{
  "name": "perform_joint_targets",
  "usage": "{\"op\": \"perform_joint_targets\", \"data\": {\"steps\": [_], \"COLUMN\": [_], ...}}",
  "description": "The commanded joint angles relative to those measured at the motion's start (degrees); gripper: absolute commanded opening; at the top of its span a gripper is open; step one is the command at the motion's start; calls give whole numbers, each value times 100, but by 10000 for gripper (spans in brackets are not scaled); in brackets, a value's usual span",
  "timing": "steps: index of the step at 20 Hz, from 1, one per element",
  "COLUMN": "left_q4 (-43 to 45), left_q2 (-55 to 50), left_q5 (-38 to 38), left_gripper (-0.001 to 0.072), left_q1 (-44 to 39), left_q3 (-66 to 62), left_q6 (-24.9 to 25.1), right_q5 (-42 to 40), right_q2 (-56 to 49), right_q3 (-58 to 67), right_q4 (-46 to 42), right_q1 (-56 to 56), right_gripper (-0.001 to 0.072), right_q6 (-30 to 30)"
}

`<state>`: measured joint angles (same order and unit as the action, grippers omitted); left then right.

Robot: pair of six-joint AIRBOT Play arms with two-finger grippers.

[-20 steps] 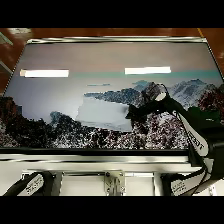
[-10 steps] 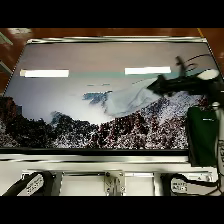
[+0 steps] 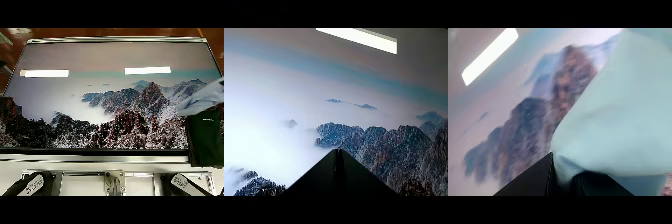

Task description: Fold the shirts.

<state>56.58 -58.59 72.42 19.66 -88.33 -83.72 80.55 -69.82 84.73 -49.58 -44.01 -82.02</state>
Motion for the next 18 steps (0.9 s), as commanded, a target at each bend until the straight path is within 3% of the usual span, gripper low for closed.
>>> {"op": "perform_joint_targets", "data": {"steps": [1, 11, 15, 18], "left_q4": [2, 2, 2, 2], "left_q2": [81, 221, 221, 223], "left_q5": [348, 372, 374, 374], "left_gripper": [36, 36, 35, 36], "left_q1": [-50, -52, -52, -52], "left_q3": [-4, -4, -4, -4], "left_q6": [105, 116, 120, 118], "right_q5": [-55, 647, 1333, 1294], "right_q2": [98, 98, 151, 483], "right_q3": [50, 48, -120, -1137], "right_q4": [-752, -1779, -2702, -3646], "right_q1": [-916, -1606, -1606, -1609], "right_gripper": [73, 73, 73, 72], "right_q6": [28, 400, 142, -81]}}
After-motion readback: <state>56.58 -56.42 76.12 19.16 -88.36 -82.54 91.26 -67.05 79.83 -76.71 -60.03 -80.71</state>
